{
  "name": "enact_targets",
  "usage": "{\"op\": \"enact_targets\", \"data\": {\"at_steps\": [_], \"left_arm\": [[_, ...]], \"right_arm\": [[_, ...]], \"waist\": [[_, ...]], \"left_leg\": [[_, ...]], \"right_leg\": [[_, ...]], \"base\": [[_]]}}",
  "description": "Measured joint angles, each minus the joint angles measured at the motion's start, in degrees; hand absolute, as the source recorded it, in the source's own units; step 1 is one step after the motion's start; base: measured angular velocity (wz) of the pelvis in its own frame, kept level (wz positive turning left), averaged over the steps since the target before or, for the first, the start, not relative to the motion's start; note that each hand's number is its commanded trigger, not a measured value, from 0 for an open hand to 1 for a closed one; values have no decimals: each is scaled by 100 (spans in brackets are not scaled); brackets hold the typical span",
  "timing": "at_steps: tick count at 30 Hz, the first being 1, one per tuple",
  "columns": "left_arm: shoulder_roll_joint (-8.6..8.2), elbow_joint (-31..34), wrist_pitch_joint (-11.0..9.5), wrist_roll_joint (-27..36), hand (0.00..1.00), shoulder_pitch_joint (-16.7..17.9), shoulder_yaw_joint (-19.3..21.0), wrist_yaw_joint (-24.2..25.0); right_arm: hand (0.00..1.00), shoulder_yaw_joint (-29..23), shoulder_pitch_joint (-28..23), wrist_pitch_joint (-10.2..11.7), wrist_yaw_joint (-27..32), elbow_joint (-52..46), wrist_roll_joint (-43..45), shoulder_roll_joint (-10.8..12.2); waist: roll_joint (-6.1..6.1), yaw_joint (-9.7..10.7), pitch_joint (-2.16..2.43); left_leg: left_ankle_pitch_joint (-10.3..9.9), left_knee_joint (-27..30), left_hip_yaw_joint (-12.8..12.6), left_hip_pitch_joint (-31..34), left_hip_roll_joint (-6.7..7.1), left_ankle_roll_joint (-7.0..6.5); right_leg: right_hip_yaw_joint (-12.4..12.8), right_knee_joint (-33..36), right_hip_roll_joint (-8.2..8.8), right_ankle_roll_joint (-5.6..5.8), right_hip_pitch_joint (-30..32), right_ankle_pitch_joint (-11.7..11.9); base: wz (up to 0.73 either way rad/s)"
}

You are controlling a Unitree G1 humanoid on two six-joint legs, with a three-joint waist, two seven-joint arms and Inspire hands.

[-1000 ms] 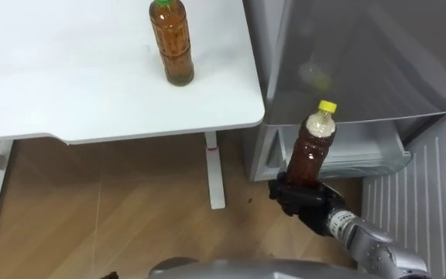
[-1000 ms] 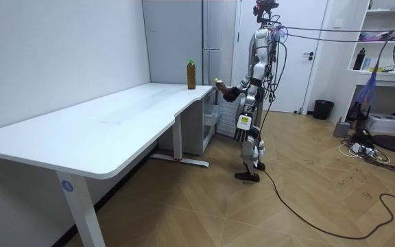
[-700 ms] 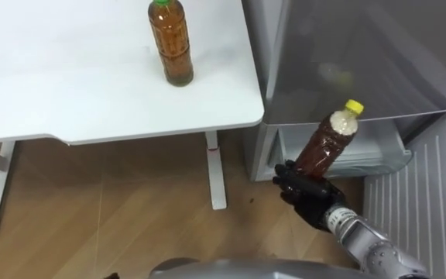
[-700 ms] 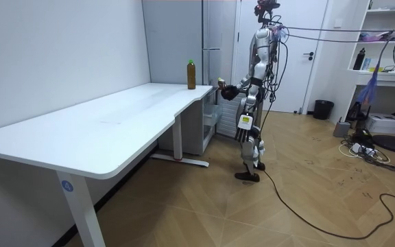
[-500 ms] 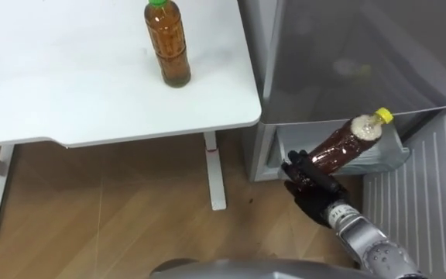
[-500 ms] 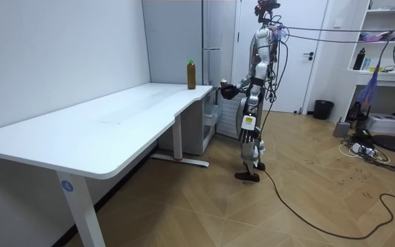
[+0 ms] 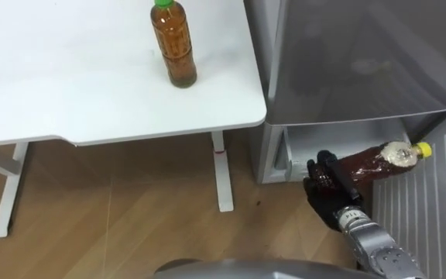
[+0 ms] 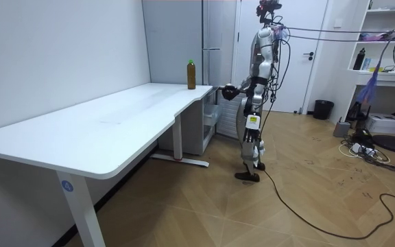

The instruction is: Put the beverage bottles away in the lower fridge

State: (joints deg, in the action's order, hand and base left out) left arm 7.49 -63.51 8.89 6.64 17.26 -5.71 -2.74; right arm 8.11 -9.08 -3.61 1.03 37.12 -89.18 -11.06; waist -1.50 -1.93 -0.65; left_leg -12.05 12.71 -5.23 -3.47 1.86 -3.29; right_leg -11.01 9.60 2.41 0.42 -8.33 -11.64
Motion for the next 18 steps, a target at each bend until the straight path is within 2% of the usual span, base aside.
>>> {"op": "enact_targets", "data": {"at_steps": [4,6,8,11,18], "left_arm": [[-1,120,67,-6,0,105,59,39],[1,156,104,-7,0,136,249,117],[1,160,126,-2,0,140,317,131],[3,161,197,-2,0,146,334,170],[5,164,289,-5,0,150,318,261]], "right_arm": [[100,-248,-5,-3,111,58,-60,3],[100,-468,-4,-4,137,136,-63,3],[100,-614,20,-10,139,261,-76,-3],[100,-777,50,-16,147,526,-64,-2],[100,-982,146,-102,237,622,-28,4]], "waist": [[22,15,5],[54,23,7],[78,14,25],[96,12,28],[93,19,15]], "left_leg": [[1,2,16,-9,19,-1],[1,4,80,-41,43,-2],[1,-1,112,-85,60,-2],[1,-3,199,-168,83,-4],[-3,11,265,-209,95,-5]], "right_leg": [[-17,4,15,8,-9,-29],[-29,-8,26,20,-68,-44],[-57,-6,39,30,-97,-59],[-176,-2,60,41,-202,-65],[-218,0,68,31,-310,-110]], "base": [[1],[11],[11],[12],[3]]}}
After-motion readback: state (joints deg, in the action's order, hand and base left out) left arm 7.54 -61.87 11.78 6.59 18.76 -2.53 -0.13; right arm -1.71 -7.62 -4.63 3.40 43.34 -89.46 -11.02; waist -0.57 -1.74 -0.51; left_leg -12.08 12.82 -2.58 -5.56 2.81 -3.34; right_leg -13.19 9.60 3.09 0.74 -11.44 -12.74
